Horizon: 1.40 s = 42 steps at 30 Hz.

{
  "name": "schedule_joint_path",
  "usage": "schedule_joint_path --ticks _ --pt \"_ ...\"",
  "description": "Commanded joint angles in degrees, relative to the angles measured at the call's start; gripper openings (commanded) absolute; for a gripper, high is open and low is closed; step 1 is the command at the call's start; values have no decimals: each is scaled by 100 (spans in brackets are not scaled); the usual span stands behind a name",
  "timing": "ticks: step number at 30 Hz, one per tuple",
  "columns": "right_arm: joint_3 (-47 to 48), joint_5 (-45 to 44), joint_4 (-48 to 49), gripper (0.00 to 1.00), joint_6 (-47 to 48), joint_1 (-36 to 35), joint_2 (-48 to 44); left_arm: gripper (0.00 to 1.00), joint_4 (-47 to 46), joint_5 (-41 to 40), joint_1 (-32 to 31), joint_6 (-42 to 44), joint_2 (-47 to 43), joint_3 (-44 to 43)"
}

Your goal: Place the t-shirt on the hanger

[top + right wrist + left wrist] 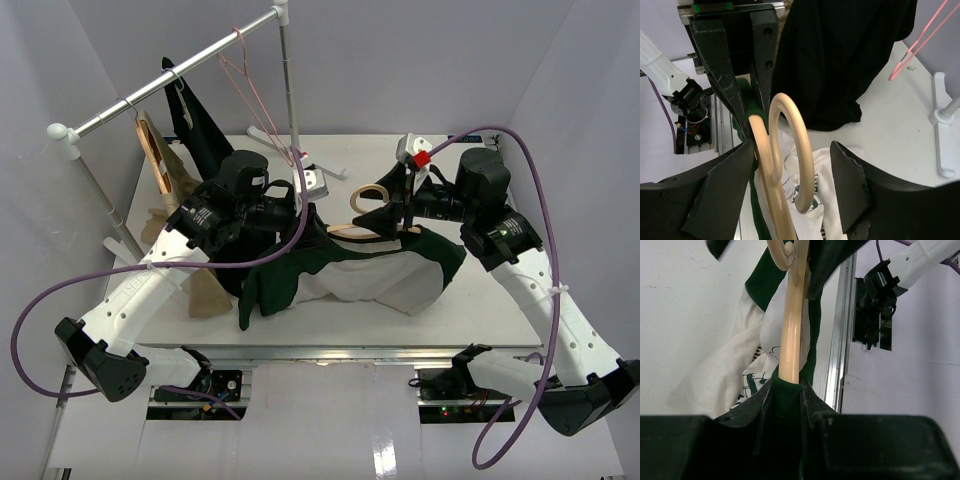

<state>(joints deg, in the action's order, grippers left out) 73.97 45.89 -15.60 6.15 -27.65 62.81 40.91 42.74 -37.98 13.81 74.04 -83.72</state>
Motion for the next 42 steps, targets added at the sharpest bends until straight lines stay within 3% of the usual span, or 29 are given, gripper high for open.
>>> schedule_joint_path --ticks 1,5,7,9,13,16,19,24,35,42 --pt "-169 -93 613 56 -256 -268 88 0 -366 359 10 -65 -102 -93" --pt "-189 -27 874 33 -408 -277 160 0 -441 362 10 -147 -151 -125" --pt "-206 -4 895 15 -422 -279 167 1 -505 272 10 -221 -196 -142" --pt "-242 7 872 8 -399 -285 150 6 -586 161 10 -302 -252 -159" --pt "-247 -123 677 8 -325 -285 52 35 -546 -267 17 -386 -285 -366" --pt "55 -481 181 8 -249 -274 49 45 -335 -1459 18 -474 -306 -649" --pt "309 -869 -116 8 -224 -223 56 48 -80 -2251 18 -467 -355 -846" --pt "606 -1210 -378 8 -271 -198 14 53 39 -2731 18 -388 -687 -681" --pt "1001 -1636 -650 8 -347 -170 -124 52 -44 -3834 14 -621 -1023 511" --pt "1100 -1681 -681 8 -428 -162 -231 51 -619 -4423 18 -816 -922 1061"
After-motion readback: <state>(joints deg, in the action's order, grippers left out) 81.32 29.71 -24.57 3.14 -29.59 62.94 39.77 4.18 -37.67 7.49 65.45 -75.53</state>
